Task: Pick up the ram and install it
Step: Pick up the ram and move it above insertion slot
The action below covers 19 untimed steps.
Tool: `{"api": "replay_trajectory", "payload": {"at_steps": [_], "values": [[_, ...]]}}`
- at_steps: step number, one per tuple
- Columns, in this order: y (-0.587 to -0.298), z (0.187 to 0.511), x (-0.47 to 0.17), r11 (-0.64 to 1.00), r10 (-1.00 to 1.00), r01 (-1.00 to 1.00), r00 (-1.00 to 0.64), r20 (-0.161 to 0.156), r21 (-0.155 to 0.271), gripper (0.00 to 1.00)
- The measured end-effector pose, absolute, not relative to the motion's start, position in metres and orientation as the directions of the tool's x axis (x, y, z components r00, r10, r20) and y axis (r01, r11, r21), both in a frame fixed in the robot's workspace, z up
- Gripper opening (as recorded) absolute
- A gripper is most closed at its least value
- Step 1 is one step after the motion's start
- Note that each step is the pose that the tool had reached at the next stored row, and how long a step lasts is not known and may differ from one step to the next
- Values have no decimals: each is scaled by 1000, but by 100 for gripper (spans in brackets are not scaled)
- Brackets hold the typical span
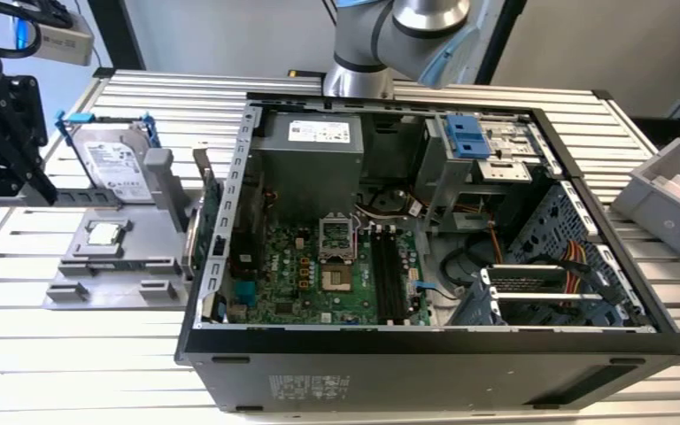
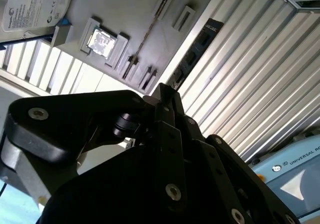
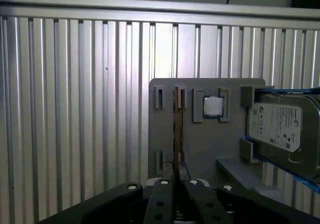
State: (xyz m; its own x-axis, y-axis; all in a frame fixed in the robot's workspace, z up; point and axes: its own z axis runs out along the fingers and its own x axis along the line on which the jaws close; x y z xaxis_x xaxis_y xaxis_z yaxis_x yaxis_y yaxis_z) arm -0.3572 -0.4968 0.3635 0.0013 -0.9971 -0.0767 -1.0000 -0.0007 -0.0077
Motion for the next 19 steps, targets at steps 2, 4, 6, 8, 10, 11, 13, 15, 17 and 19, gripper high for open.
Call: {"api": "replay_trajectory", "payload": {"at_steps": [2, 4, 6, 8, 10, 11, 13, 15, 17, 19], "values": [[-497, 364, -357, -1, -997, -1000, 1, -77, -8, 0], [-497, 365, -357, -1, -997, -1000, 1, -76, -7, 0], [-497, 370, -357, -1, -997, -1000, 1, -77, -8, 0], [-497, 375, -357, -1, -997, -1000, 1, -76, -8, 0], [-497, 379, -357, -1, -997, -1000, 1, -77, -8, 0], [-497, 382, -357, -1, -997, -1000, 1, -77, -8, 0], [-497, 389, -357, -1, -997, -1000, 1, -77, -8, 0], [-497, 392, -357, -1, -997, -1000, 1, -77, -8, 0], [-497, 392, -357, -1, -997, -1000, 1, -77, -8, 0], [-497, 392, -357, -1, -997, -1000, 1, -77, -8, 0]]}}
